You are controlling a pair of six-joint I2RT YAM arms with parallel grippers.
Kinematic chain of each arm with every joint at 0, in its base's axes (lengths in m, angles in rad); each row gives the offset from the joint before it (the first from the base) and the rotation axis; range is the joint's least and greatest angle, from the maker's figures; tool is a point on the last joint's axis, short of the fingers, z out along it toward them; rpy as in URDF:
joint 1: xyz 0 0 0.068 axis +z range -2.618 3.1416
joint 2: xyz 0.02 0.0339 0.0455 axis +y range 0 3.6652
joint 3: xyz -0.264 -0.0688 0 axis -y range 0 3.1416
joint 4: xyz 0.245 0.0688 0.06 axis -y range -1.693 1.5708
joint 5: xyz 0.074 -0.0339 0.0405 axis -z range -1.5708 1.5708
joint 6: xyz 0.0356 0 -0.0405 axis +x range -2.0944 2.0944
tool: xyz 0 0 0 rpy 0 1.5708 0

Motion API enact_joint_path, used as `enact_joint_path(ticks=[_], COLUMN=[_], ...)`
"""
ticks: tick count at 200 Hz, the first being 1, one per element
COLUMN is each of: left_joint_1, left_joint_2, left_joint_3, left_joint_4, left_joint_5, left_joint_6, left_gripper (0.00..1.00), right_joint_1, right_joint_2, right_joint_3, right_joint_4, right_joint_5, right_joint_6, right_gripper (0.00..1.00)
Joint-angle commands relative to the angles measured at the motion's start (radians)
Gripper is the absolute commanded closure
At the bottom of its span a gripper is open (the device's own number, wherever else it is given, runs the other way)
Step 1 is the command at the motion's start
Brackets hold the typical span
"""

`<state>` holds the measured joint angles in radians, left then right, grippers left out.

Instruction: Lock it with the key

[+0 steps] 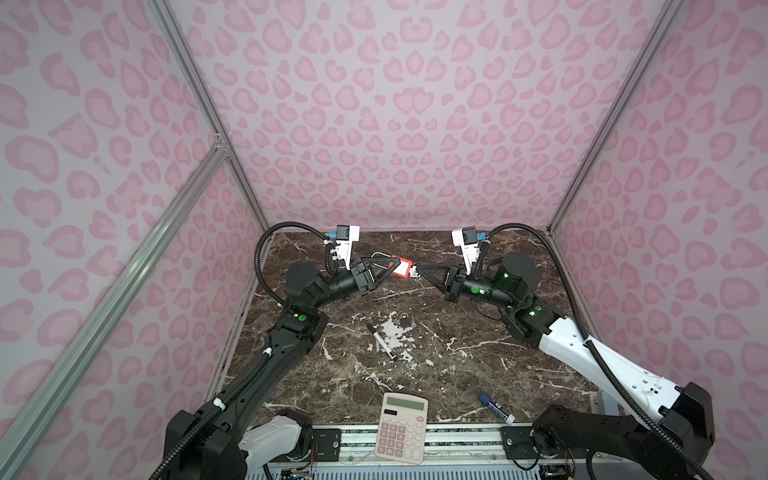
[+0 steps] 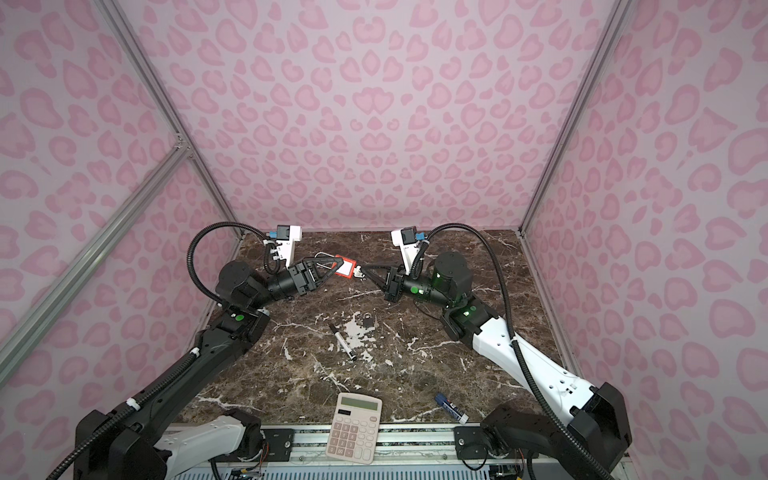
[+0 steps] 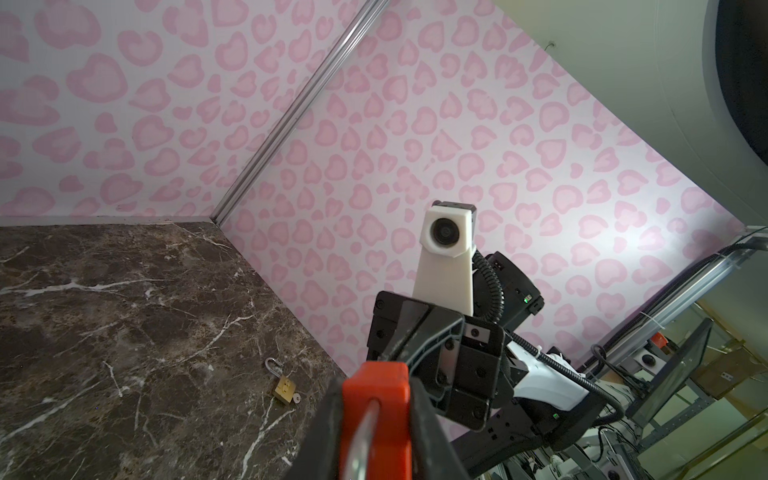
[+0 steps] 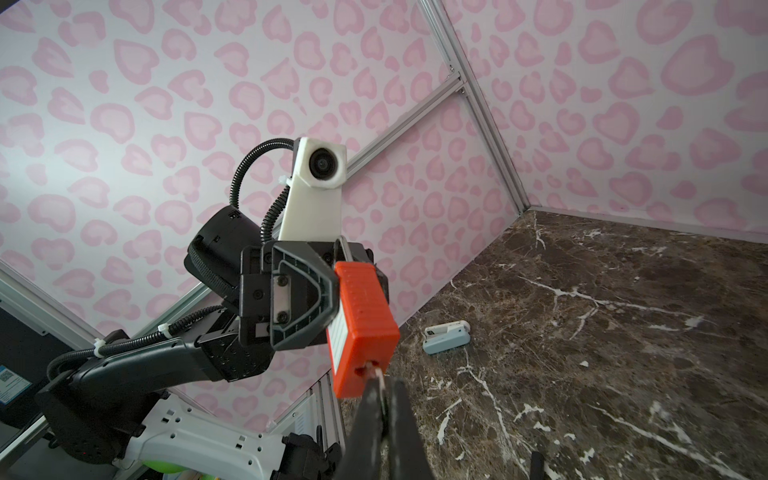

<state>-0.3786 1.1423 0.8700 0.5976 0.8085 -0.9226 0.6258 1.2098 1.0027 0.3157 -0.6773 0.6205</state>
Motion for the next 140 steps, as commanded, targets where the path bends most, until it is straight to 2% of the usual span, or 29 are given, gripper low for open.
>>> enact_joint_path(ticks=[1, 42, 66, 85, 100, 118, 140], left_joint_1=[0.012, 0.013, 0.013, 0.013, 0.013, 0.013, 0.013], left_joint_2=[0.001, -0.001, -0.001, -0.005, -0.009, -0.012, -0.016], left_joint_3=[0.015, 0.009, 0.006, 0.008, 0.006, 0.004, 0.001], left_joint_4=[0.046, 0.056, 0.068, 0.067, 0.067, 0.067, 0.065], left_joint_5=[-0.105, -0.11, -0.088, -0.077, -0.075, -0.076, -0.074], left_joint_6=[0.009, 0.013, 0.008, 0.011, 0.013, 0.011, 0.01], left_gripper=[0.97, 0.97, 0.97, 0.97, 0.97, 0.97, 0.97], right_joint_1=[-0.004, -0.018, -0.02, -0.019, -0.02, -0.02, -0.022], right_joint_2=[-0.012, -0.018, -0.006, 0.005, 0.014, 0.02, 0.026], right_joint_3=[-0.015, -0.033, -0.027, -0.022, -0.018, -0.015, -0.011], right_joint_4=[0.015, 0.029, 0.065, 0.093, 0.109, 0.118, 0.13], right_joint_5=[0.001, 0.0, -0.045, -0.072, -0.082, -0.085, -0.089], right_joint_6=[-0.011, 0.017, 0.06, 0.089, 0.109, 0.122, 0.135], right_gripper=[1.0, 1.0, 1.0, 0.95, 0.85, 0.67, 0.58])
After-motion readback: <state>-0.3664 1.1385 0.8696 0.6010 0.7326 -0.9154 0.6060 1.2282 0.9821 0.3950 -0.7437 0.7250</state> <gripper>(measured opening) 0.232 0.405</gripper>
